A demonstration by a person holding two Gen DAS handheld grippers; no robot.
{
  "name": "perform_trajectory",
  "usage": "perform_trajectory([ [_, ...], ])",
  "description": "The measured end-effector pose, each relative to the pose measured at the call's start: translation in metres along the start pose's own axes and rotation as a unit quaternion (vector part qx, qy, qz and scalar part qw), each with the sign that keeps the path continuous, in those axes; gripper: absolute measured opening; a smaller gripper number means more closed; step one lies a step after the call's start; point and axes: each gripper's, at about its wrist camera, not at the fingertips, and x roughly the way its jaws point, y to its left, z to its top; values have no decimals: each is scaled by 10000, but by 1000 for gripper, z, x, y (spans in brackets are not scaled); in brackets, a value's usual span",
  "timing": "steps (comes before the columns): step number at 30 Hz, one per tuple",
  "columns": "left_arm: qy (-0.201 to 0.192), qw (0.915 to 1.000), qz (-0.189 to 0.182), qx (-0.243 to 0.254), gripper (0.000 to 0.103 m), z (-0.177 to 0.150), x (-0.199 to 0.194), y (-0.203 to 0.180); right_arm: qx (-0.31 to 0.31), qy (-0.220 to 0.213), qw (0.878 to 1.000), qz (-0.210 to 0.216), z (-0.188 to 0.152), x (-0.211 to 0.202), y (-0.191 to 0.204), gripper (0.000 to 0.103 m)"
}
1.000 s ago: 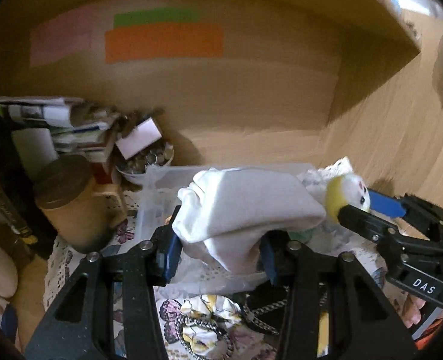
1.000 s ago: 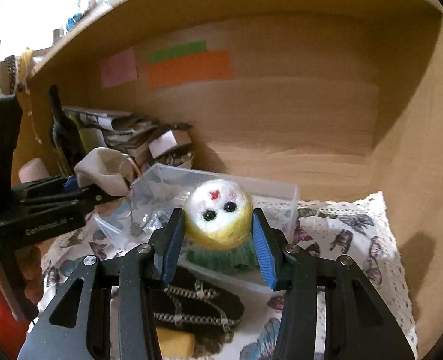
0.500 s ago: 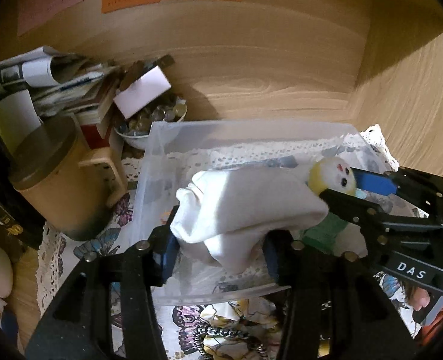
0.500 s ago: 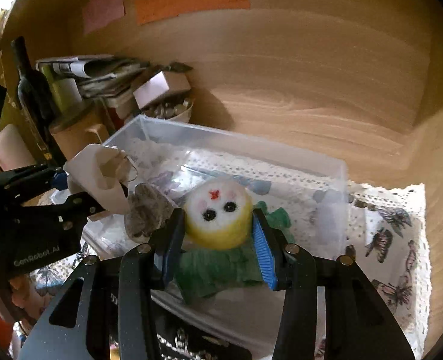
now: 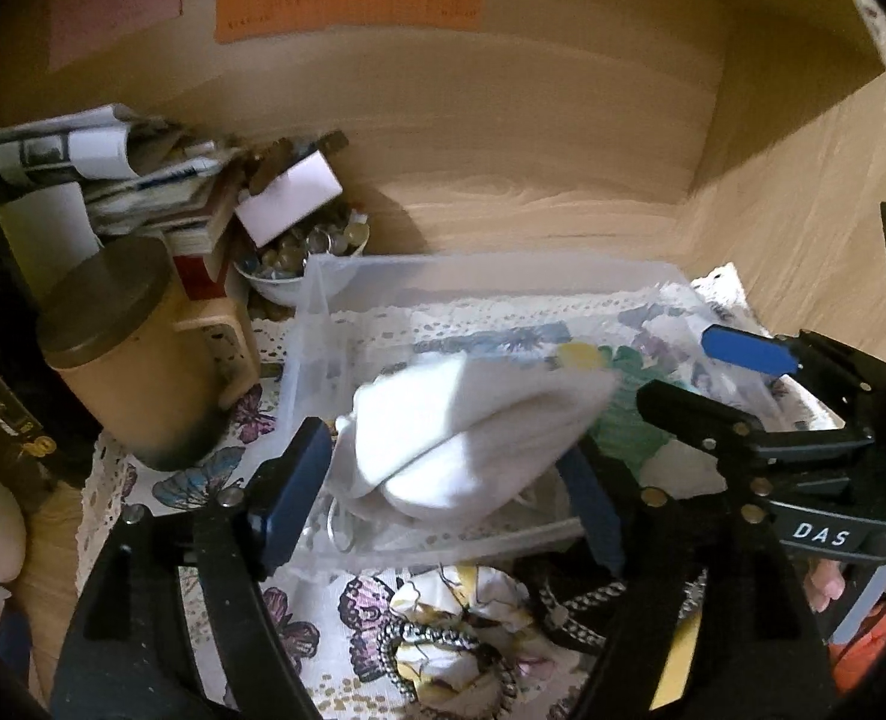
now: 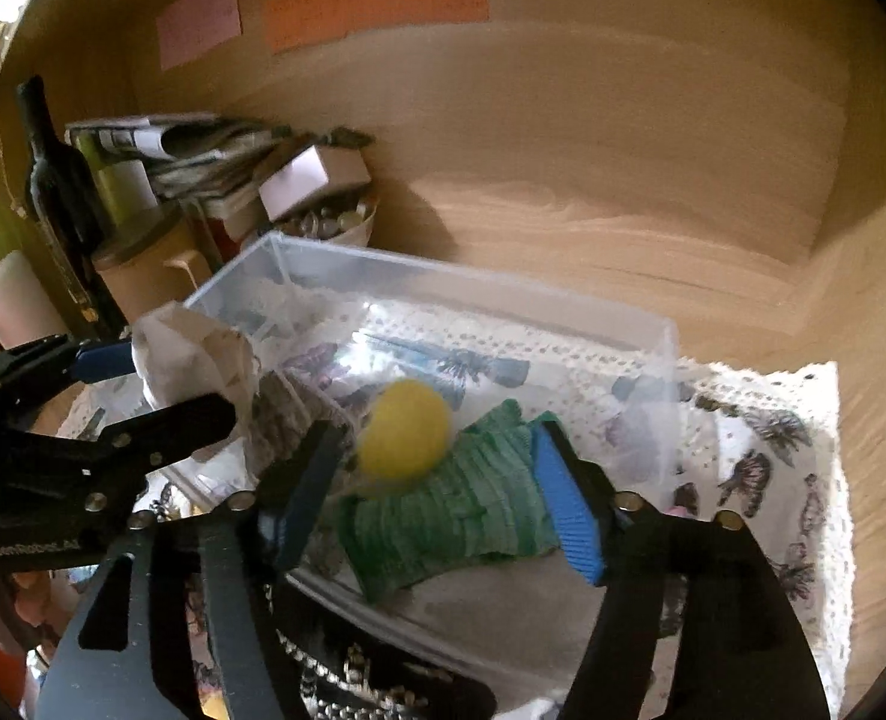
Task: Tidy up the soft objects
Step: 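Lower the white cloth into the box with the left tool while the right tool drops the ball in, then grasp the black-and-white striped cord with the left tool while the right tool grasps the yellow sponge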
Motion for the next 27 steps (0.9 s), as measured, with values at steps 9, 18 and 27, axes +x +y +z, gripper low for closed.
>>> perform_trajectory([
  [9, -457, 9988, -143, -87, 95, -10, -51, 3, -86, -479, 9988, -20, -8, -53, 6, 73],
  [18, -234, 9992, -220, -222, 98, -56, -67, 8, -80, -745, 9972, -15, -38, -90, 21, 82],
  [27, 318, 9982, -300, -400, 82, -104, -48, 12, 46, -232, 9996, 149, -81, -75, 34, 82],
])
